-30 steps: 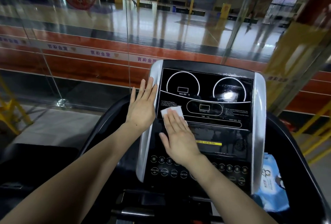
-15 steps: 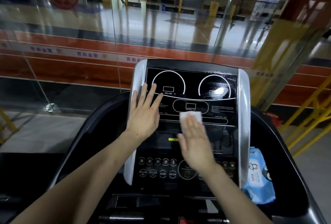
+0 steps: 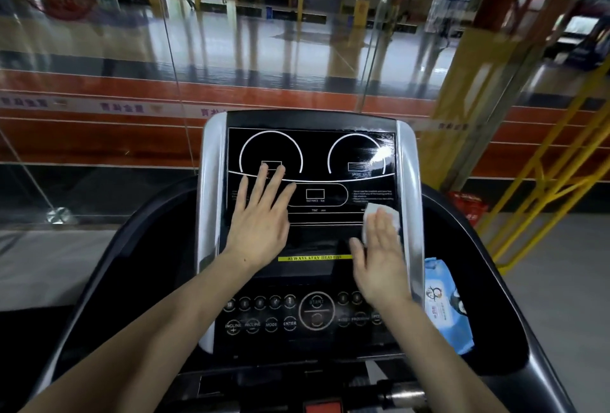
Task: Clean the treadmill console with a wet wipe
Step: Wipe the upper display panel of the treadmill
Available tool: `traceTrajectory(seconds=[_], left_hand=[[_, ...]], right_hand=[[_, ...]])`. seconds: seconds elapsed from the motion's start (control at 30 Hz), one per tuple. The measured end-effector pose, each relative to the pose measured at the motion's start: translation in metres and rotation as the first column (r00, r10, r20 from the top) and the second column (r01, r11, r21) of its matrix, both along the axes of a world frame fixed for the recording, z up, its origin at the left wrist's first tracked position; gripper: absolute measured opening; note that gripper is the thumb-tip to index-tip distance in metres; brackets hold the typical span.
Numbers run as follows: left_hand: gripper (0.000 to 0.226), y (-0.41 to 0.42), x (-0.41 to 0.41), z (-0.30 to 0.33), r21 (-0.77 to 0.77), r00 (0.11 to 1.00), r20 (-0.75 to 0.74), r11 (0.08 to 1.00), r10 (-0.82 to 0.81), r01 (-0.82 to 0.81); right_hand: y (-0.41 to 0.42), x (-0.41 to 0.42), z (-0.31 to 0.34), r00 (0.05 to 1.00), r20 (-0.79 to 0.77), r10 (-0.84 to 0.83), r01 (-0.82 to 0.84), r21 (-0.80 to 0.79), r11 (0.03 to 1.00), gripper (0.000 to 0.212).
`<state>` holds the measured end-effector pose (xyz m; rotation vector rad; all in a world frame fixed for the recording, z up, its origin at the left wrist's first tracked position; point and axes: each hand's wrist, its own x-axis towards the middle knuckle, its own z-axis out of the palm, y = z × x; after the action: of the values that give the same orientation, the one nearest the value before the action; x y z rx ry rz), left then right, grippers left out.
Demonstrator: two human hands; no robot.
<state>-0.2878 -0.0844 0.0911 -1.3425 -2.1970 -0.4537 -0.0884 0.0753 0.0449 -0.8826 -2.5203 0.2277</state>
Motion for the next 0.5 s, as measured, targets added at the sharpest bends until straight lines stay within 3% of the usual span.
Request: traceTrajectory(seconds=[0.17,0.33,0.5], left_hand=[[0.058,0.006,0.006,0.002,-0.012,1.0,-0.01,1.0,-0.008,0.008],[0.06,0.011,0.01,0.002,-0.024,1.0,0.011,1.0,-0.001,0.001],[0.059,0.021,0.011,0.006,-0.025,1.0,0.014,0.999,-0.023,0.024]], right_hand=[[-0.036,-0.021,-0.003,0.97,0.07,0.235,-0.239,0.06,0.969,0.07],[0.009,0.009,-0.004,1.0,0.008,0.012,-0.012,0.008,1.0,0.072],[0.013,-0.001,0.009,0.999,-0.036,0.009,-0.012,-0.088,0.996,0.072]])
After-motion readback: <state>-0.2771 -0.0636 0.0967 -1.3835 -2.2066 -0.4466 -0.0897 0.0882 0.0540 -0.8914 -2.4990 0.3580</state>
